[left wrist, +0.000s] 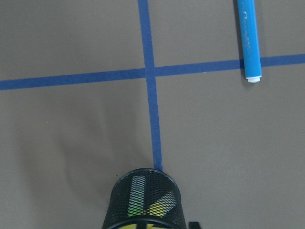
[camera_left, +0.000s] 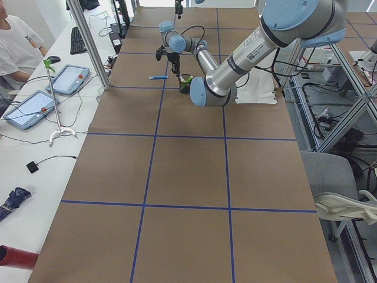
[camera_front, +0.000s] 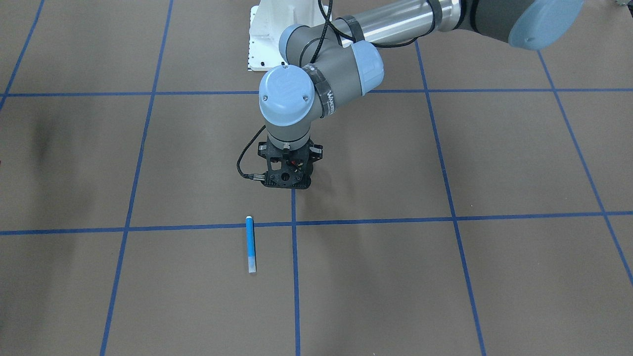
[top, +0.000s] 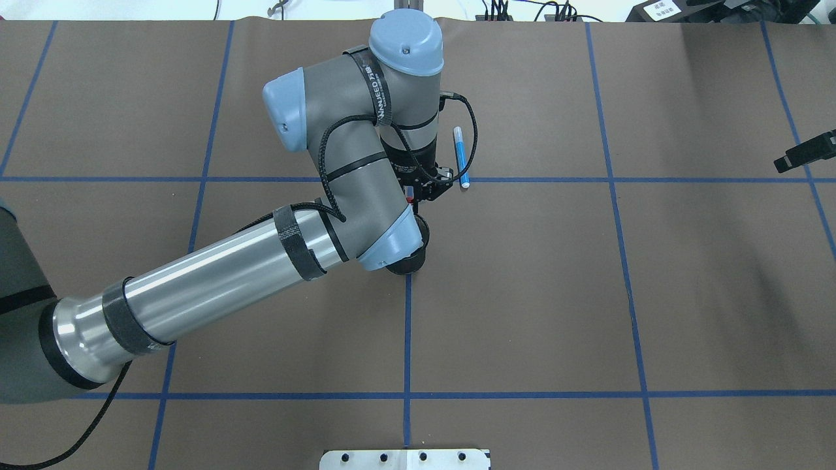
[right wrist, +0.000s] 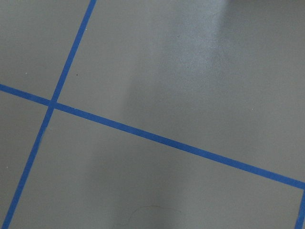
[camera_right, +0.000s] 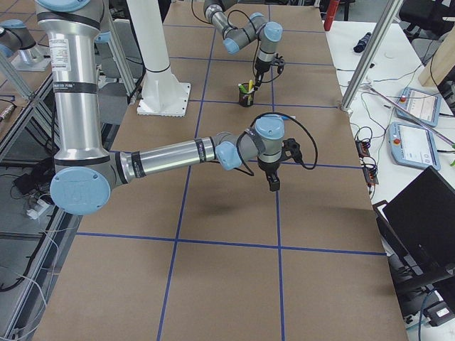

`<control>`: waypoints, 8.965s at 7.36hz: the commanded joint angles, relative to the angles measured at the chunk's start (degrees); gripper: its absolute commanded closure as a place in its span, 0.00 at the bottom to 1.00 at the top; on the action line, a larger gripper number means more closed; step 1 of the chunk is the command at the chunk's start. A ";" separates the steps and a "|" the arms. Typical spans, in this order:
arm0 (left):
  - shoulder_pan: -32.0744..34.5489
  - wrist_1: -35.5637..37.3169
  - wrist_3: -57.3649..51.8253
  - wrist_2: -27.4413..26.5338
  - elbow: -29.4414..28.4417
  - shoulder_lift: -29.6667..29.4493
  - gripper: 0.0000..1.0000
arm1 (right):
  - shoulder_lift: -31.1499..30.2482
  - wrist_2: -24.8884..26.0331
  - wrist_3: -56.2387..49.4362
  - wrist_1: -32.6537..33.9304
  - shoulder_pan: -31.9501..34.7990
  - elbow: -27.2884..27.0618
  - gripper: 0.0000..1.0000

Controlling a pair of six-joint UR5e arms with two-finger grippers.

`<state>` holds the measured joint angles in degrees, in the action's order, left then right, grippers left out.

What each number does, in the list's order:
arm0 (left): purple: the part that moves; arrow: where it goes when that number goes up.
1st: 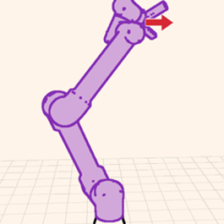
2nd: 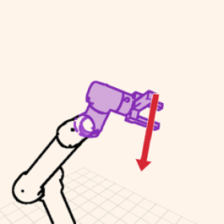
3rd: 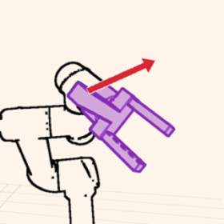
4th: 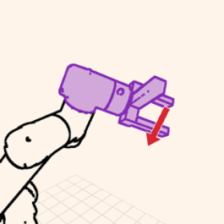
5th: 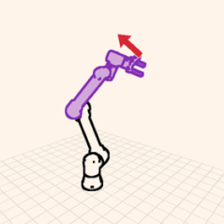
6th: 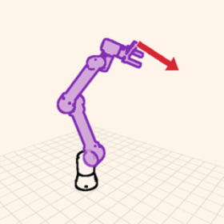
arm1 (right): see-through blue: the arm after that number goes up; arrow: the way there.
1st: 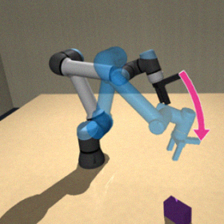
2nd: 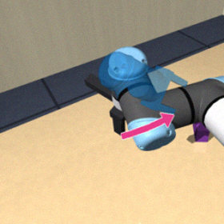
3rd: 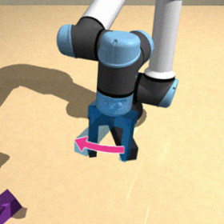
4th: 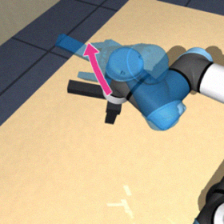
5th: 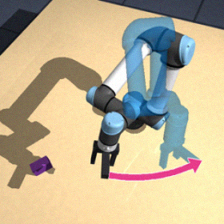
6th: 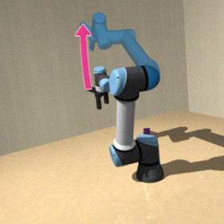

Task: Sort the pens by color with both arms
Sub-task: 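Lower the left gripper and grasp the red-capped white marker, then lift the red-capped marker out of the cup with the left gripper, then lower the red-capped marker beside the blue marker and release, then withdraw the left gripper while the right gripper moves toward the cup, then lower the right gripper over the cup toward the yellow highlighter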

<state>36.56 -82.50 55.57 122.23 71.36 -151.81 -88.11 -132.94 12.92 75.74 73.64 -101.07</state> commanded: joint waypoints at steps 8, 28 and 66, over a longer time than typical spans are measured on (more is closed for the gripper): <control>5.18 8.15 1.21 0.55 15.03 0.20 1.00 | 0.13 0.31 0.09 -0.07 0.36 -0.53 0.01; -9.93 -39.93 12.64 -70.46 -8.95 3.10 1.00 | 1.27 0.49 0.35 -0.16 1.33 -0.97 0.01; 30.42 -27.01 -16.98 4.07 26.02 40.00 0.02 | 38.44 49.70 53.44 12.15 -54.30 -2.22 0.22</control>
<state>66.98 -109.52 38.68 126.20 97.42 -112.41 -51.50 -84.79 67.34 86.84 20.19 -105.33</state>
